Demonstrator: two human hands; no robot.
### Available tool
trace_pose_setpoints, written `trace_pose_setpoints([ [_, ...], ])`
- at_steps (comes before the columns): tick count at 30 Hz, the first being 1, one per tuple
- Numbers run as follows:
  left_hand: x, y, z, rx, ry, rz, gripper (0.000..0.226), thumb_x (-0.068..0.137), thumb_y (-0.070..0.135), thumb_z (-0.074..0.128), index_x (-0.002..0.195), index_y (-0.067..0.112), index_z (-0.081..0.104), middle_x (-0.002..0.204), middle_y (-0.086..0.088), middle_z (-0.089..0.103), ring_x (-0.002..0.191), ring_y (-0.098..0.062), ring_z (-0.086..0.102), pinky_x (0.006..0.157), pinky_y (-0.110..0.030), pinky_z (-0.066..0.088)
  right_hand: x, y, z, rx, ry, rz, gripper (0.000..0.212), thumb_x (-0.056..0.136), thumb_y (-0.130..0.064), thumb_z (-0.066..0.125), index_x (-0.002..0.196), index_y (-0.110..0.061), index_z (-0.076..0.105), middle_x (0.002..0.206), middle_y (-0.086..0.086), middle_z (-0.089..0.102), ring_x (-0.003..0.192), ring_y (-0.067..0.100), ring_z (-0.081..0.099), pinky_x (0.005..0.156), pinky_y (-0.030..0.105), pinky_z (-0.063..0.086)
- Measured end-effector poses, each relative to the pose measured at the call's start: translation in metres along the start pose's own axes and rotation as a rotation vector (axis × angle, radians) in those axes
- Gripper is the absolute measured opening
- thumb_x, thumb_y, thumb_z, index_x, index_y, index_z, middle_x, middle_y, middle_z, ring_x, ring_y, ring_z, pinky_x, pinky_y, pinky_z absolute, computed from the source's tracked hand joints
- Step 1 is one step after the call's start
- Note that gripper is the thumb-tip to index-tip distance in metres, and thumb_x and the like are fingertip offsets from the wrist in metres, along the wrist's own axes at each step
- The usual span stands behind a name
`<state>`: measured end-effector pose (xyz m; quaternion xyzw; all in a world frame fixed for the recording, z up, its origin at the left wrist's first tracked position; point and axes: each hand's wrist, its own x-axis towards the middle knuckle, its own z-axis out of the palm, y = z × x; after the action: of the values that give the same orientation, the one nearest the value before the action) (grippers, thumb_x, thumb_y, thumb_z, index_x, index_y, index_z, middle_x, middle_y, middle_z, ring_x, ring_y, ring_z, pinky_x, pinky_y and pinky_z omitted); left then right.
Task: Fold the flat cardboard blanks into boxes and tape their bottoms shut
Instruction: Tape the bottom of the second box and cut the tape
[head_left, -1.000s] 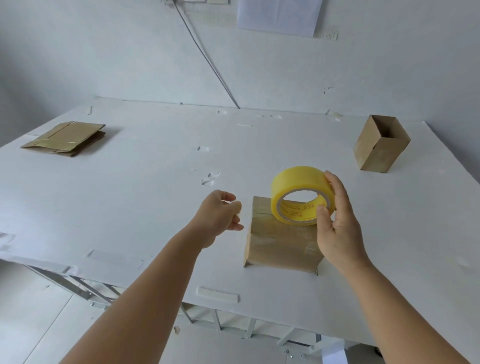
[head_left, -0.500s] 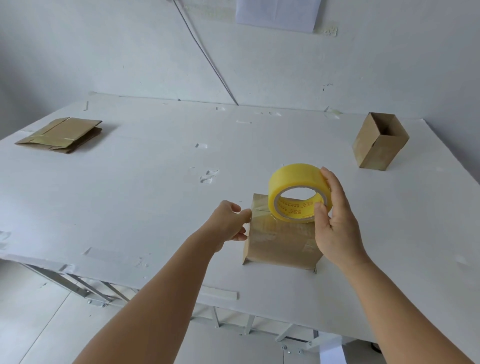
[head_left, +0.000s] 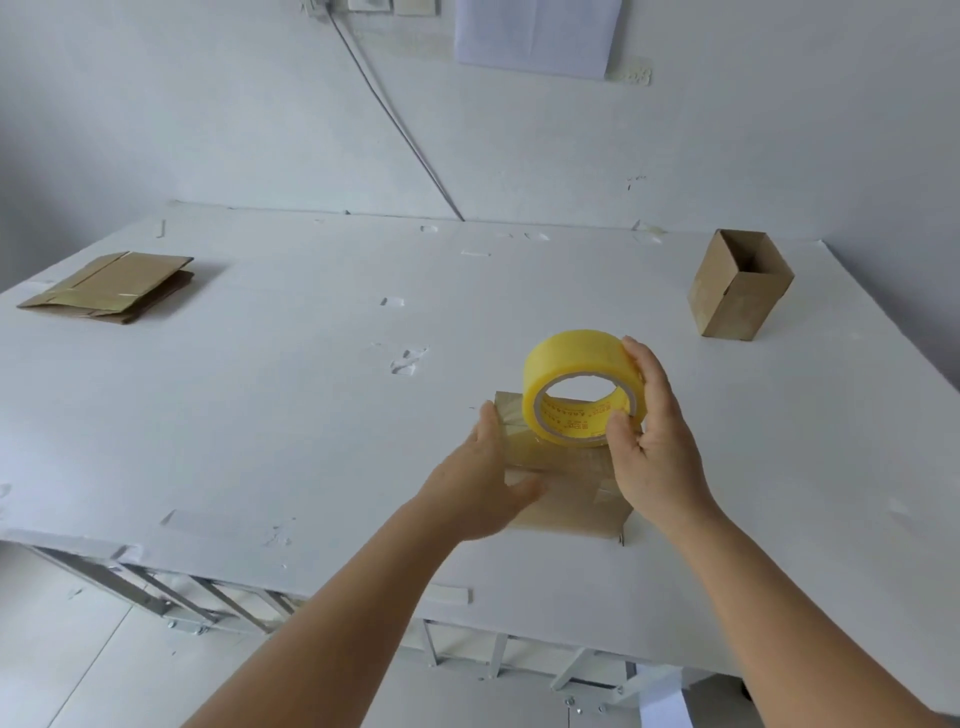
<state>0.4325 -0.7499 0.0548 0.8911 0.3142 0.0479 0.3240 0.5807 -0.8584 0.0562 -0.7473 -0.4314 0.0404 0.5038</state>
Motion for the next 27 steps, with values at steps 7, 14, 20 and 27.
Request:
trace_pose_setpoints([
  [7,0.045,0.002,-0.006,0.023,0.038,0.165,0.102,0.063,0.056,0.079,0.146,0.03,0.024,0.143,0.01,0.032,0.141,-0.016,0.019,0.113,-0.038,0.016,0.007,-0.003,-0.006,0.044,-0.007,0.041,0.058,0.092,-0.013,0.054,0.137,-0.042,0.033,0.127,-0.011,0.046,0.099,0.0,0.05,0.087,0.021,0.04],
  [14,0.048,-0.004,-0.01,0.179,-0.022,0.17,0.115,0.068,0.066,0.07,0.153,0.028,0.002,0.151,0.011,0.022,0.142,-0.013,0.01,0.114,-0.036,0.009,0.024,-0.002,-0.054,-0.082,-0.066,0.002,0.064,0.089,-0.003,0.048,0.116,-0.061,0.042,0.112,-0.004,0.044,0.092,0.003,0.048,0.076,0.004,0.036],
  [20,0.051,-0.003,-0.008,0.244,-0.053,0.179,0.118,0.067,0.073,0.064,0.152,0.027,-0.004,0.15,0.012,0.021,0.141,-0.012,0.009,0.113,-0.035,0.007,0.029,0.016,-0.095,-0.206,-0.117,0.005,0.076,0.081,0.011,0.043,0.11,-0.06,0.047,0.112,0.0,0.04,0.103,0.009,0.043,0.082,0.005,0.033],
  [27,0.053,-0.005,-0.01,0.29,-0.072,0.171,0.119,0.06,0.08,0.058,0.151,0.03,0.0,0.148,0.013,0.021,0.139,-0.012,0.011,0.115,-0.04,0.008,0.026,0.04,-0.107,-0.294,-0.145,-0.022,0.079,0.076,0.017,0.043,0.116,-0.051,0.052,0.104,-0.002,0.037,0.102,0.013,0.042,0.084,0.011,0.032],
])
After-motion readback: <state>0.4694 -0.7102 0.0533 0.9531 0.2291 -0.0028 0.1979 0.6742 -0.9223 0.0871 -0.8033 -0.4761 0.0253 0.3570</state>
